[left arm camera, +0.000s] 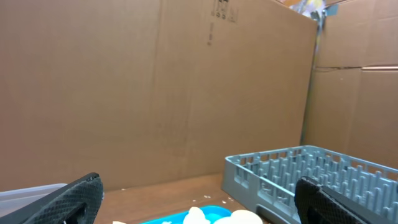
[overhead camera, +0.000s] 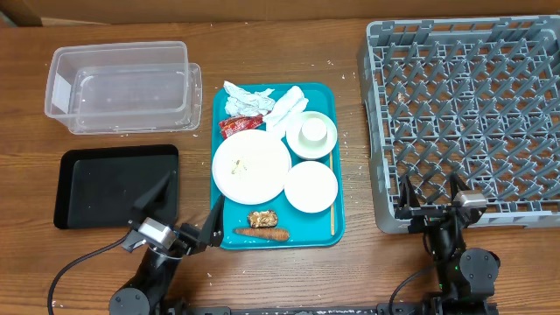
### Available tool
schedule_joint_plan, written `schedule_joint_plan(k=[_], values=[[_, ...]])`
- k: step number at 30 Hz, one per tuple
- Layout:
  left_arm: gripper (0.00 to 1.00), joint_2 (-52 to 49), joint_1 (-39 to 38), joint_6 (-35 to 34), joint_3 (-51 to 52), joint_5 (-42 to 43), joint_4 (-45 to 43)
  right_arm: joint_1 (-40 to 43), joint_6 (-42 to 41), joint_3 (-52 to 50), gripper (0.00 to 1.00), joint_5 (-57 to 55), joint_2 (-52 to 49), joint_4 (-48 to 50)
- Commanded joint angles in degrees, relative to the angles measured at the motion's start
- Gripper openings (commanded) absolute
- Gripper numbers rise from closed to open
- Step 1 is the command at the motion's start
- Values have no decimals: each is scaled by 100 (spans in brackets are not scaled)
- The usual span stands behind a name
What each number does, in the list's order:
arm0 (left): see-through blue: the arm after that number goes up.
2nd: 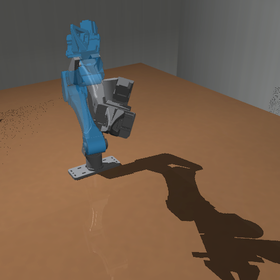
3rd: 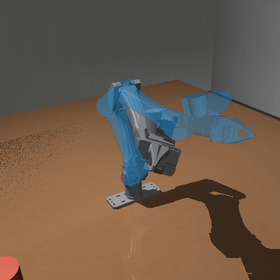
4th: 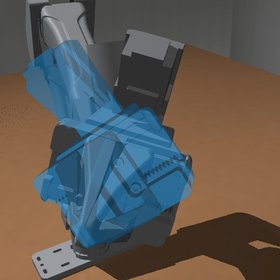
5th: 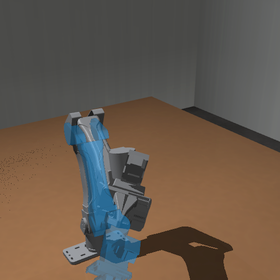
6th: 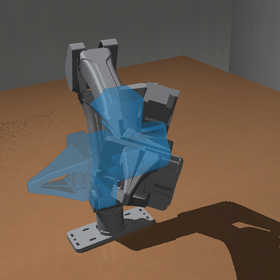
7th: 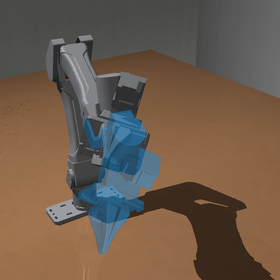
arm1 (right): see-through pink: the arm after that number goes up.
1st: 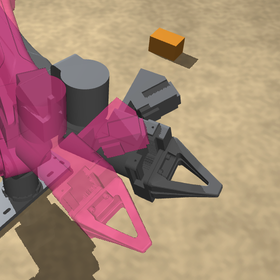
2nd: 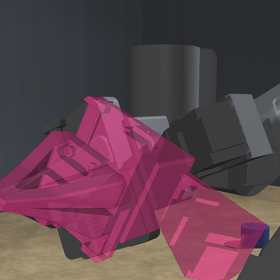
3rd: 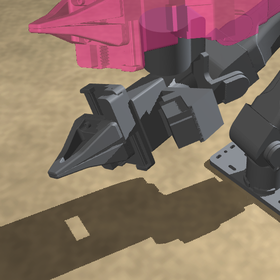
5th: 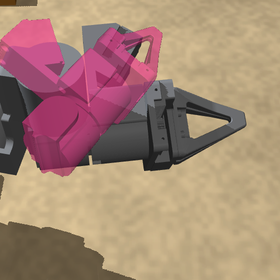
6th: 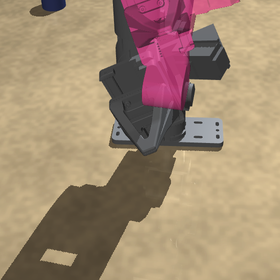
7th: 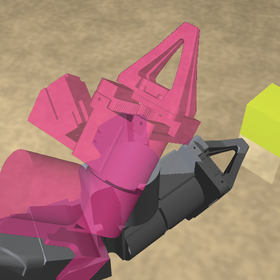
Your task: Sort waste into correct bins and load items into the dishwasher
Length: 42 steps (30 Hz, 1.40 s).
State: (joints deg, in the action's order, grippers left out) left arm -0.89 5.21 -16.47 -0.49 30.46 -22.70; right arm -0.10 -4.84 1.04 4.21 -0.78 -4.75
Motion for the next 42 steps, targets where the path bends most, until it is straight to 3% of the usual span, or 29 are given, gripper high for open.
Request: schedule_joint_plan(k=[1,7,14,19,27,29,33,36,39,42], values=[[100,55,-46,-177,-212,229,94,-31,20,-57,100,-31,61,26],[100,-238,-37,92,-931,-85,1204,-31,20,-57,100,-31,61,26],[100,-2068,-37,345,-2586,-186,2761,-31,20,-57,100,-31,61,26],[100,-3364,-37,479,-3630,619,3187,-31,20,-57,100,-31,61,26],[100,-4385,-37,251,-3901,1961,2767,-31,20,-57,100,-31,61,26],[100,-4575,-39,98,-4033,1956,2964,-31,20,-57,100,-31,61,26],[100,-5348,-133,354,-5010,1952,4240,-31,20,-57,100,-31,61,26],[100,-5982,-457,988,-6000,1318,5694,-31,20,-57,100,-31,61,26],[100,-6653,-1027,1244,-7003,-341,7069,-31,20,-57,100,-31,61,26],[100,-7117,-1506,1239,-7477,-1174,7429,-31,20,-57,100,-31,61,26]])
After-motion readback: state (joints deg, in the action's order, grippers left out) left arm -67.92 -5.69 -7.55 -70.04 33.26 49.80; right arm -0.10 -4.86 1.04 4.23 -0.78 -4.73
